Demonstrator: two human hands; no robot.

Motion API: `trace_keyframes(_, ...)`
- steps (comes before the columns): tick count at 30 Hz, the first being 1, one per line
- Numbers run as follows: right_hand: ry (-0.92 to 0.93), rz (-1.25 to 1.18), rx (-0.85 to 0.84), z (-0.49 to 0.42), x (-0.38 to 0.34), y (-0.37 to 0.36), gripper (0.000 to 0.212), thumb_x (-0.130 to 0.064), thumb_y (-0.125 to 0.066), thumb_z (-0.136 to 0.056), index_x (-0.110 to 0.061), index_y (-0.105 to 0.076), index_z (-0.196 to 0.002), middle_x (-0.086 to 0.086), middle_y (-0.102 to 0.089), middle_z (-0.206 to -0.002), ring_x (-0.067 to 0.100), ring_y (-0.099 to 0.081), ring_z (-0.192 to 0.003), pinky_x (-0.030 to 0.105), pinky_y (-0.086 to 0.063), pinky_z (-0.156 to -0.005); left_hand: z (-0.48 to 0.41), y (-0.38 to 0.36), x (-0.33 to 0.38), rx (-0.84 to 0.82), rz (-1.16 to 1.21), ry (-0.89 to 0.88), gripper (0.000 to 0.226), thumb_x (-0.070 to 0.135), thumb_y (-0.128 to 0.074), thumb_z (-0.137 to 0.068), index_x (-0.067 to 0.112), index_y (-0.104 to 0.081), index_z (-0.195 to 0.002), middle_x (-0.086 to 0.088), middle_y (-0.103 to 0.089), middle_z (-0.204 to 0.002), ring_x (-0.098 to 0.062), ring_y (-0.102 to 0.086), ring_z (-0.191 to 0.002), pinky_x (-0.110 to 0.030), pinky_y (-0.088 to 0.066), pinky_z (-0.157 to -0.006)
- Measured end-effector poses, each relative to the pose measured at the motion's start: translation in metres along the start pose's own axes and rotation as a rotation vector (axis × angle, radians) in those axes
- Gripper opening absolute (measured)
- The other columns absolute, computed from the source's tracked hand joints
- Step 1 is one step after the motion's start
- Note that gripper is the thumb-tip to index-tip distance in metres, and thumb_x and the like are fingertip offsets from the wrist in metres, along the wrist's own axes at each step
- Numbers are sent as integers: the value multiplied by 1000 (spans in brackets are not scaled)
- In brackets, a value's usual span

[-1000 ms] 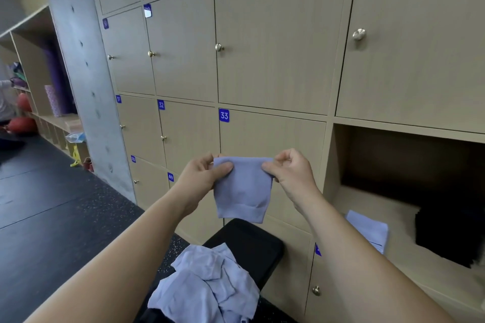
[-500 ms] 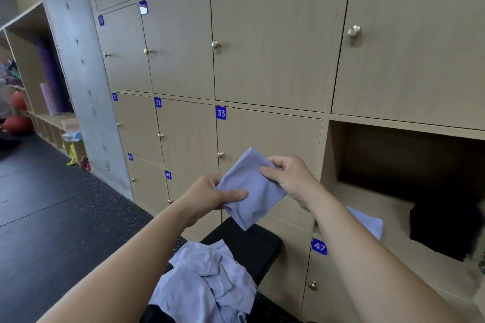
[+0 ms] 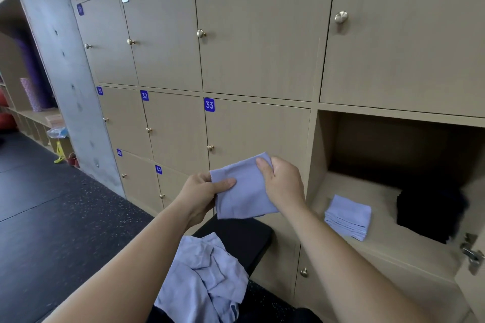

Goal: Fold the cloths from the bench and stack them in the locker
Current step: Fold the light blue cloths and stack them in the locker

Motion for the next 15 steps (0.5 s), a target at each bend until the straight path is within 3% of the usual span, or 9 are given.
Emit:
trace_keyframes(5, -31, 44, 78, 7, 15, 4, 49, -40, -44, -100, -17, -26, -61, -2, -33, -56, 14, -29, -52, 30, -21, -50, -1, -10, -11, 94, -19, 9, 18, 18, -61, -96, 2, -68, -99, -10, -72, -87, -18, -69, -69, -28, -56, -62)
trace_keyframes(9, -30, 8, 142, 10, 19, 7, 48, -38, -44, -101, -20, -26, -60, -4, -34, -56, 12, -31, -52, 31, -23, -51, -3, -27, -20, 175, -233, -14, 36, 40, -50, -99, 8, -63, -90, -10, -69, -87, -26, -66, -78, -35, -54, -72)
trace_keyframes(12, -26, 2, 144, 11, 29, 11, 47, -38, -44, -101, -20, -26, -60, -4, -34, -56, 13, -31, -52, 31, -25, -53, 0, -36, -14, 295, -485, -161, 42, 39, -45, -101, 7, -47, -73, -3, -49, -67, -19, -45, -62, -25, -36, -54)
trace_keyframes(15, -80, 84, 125, 15, 47, 21, 48, -39, -42, -101, -17, -25, -62, -1, -36, -59, 14, -31, -53, 32, -21, -49, -1, -42, -14, 346, -603, -259, 39, 37, -43, -102, 6, -49, -79, -2, -51, -70, -17, -46, -64, -25, -32, -54)
Point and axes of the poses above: each hand's wrist, its own z-axis away from the middle knuckle, its own y-axis out of the back of the hand, x = y × z, the point moved 8 cm from there along -z, towards the middle knuckle
